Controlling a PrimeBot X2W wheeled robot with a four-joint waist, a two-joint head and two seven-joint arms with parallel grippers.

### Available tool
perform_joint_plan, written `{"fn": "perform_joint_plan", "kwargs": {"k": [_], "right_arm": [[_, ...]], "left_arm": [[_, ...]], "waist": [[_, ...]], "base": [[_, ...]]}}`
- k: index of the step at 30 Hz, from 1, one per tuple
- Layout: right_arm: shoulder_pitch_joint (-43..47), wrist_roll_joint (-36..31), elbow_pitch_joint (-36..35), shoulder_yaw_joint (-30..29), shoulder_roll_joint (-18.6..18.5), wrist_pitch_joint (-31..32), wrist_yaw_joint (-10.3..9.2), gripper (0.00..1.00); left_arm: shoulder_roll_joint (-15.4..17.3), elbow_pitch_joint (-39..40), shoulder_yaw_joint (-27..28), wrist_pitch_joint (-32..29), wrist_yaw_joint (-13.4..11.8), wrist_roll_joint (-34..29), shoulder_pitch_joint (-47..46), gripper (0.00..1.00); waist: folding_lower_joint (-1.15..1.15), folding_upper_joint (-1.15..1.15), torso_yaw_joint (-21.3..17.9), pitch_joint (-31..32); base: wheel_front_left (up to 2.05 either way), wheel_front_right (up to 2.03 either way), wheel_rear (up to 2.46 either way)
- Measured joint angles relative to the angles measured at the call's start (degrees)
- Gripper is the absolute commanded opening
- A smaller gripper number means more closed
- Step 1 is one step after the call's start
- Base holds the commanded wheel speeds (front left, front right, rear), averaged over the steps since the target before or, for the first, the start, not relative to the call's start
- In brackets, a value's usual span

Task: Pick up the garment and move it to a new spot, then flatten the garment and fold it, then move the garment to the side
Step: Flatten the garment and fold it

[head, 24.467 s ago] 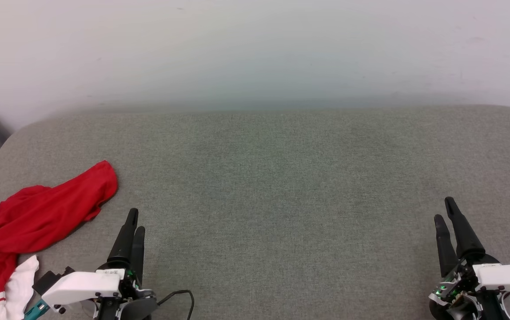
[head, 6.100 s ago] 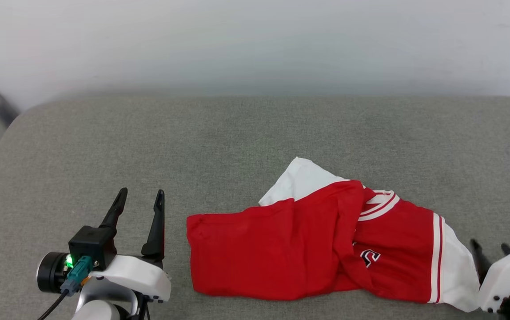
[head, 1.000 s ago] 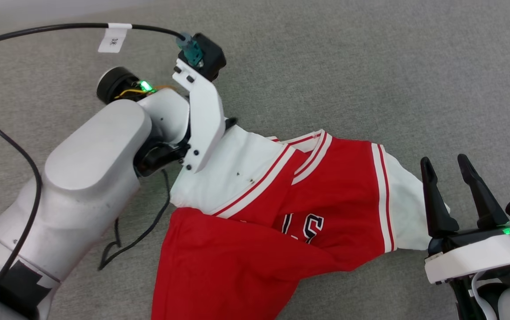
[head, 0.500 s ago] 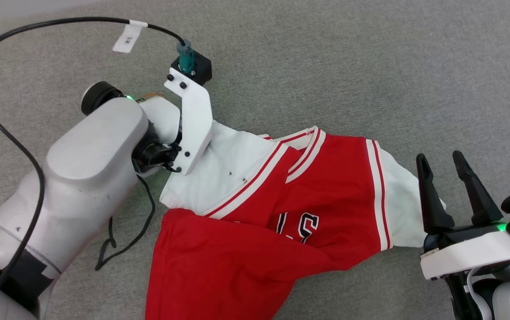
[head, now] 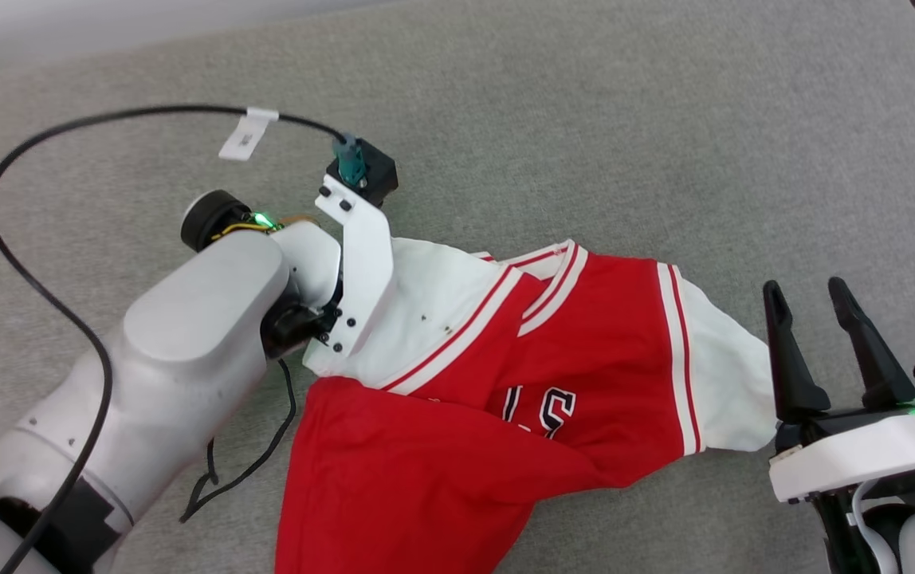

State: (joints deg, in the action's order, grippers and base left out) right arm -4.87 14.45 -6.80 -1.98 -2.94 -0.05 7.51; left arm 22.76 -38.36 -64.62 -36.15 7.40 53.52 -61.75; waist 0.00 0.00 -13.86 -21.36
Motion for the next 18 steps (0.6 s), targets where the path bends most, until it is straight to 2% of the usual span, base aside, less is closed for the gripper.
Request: {"fn": "perform_joint_plan", "kwargs": {"k": [4,8,12,18], "right_arm": [[1.0,-0.5,-0.1,-1.5,0.0,1.1,0.00,1.00],[2.0,-0.8,-0.1,-3.2,0.0,2.6,-0.01,1.00],[3.0,-0.9,-0.3,-4.0,0.0,4.0,-0.01,1.00],[4.6,-0.7,-0.5,-5.3,0.0,6.6,0.00,1.00]], "left_arm": [[0.2,0.4,2.0,8.0,-0.9,0.1,3.1,0.00],[2.0,3.3,5.3,14.8,-3.5,0.9,5.2,0.00],[5.2,8.1,8.5,20.4,-7.5,1.7,8.7,0.00],[11.4,17.7,12.4,26.0,-15.5,3.2,17.5,0.00]], "waist": [[0.00,0.00,1.3,2.3],[0.00,0.00,3.3,4.8],[0.00,0.00,5.5,7.4],[0.00,0.00,8.6,11.0]], "base": [[0.00,0.00,0.00],[0.00,0.00,0.00],[0.00,0.00,0.00],[0.00,0.00,0.00]]}}
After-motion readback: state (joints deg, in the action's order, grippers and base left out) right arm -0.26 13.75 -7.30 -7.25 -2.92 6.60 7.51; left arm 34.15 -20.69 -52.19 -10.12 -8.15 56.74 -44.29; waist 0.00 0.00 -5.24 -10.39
